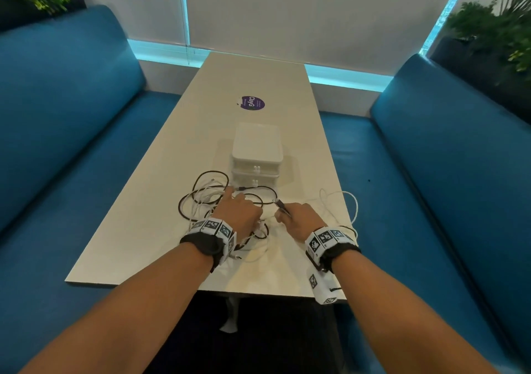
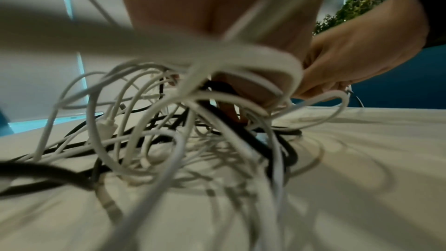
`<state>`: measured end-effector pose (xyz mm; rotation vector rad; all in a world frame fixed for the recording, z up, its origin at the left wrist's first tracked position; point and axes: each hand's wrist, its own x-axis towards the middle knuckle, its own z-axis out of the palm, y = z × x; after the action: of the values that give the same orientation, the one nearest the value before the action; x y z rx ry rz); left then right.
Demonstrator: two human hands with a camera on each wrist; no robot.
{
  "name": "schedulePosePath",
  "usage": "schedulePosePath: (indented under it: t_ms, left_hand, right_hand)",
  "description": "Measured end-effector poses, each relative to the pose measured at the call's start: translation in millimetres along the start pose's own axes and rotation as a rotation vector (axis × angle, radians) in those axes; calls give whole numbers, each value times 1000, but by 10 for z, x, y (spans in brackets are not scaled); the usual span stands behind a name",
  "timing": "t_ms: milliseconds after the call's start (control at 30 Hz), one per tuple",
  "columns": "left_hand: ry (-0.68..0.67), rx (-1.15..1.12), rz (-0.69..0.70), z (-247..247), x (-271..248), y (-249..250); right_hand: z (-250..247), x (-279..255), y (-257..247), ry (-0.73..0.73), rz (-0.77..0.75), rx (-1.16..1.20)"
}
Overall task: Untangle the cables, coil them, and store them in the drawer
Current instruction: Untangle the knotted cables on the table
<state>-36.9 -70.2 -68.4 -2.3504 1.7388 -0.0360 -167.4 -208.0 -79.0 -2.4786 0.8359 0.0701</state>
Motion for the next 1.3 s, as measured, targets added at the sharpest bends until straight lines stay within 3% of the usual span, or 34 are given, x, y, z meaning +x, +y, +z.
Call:
schedulePosePath:
  t_ms: [133, 300, 400, 533, 833, 1000, 1100, 1300]
  left_hand:
    - [-27, 15, -11, 27, -85, -184]
    - [-16, 32, 16, 13, -176, -296]
    - [-18, 30, 13, 1, -188, -246]
    - [-32, 40, 0, 5, -218, -193]
    - [-24, 63, -53, 41, -195, -109]
    - [-15, 49, -42, 63, -170, -121]
    - [-59, 74, -14, 43, -185, -183]
    - [-69, 31, -6, -7, -150, -100]
  right_hand:
    - [-209, -24, 310, 119, 198, 13]
    - [-263, -30, 388, 91, 287, 25]
    - [-195, -36, 210, 127, 253, -34]
    - [-39, -65, -57, 158, 65, -40]
    - [80, -22, -325, 54, -88, 23]
    - [36, -59, -197, -7, -32, -188]
    - [-78, -70, -29, 44, 27, -375]
    - [-227, -125, 192, 152, 123, -530]
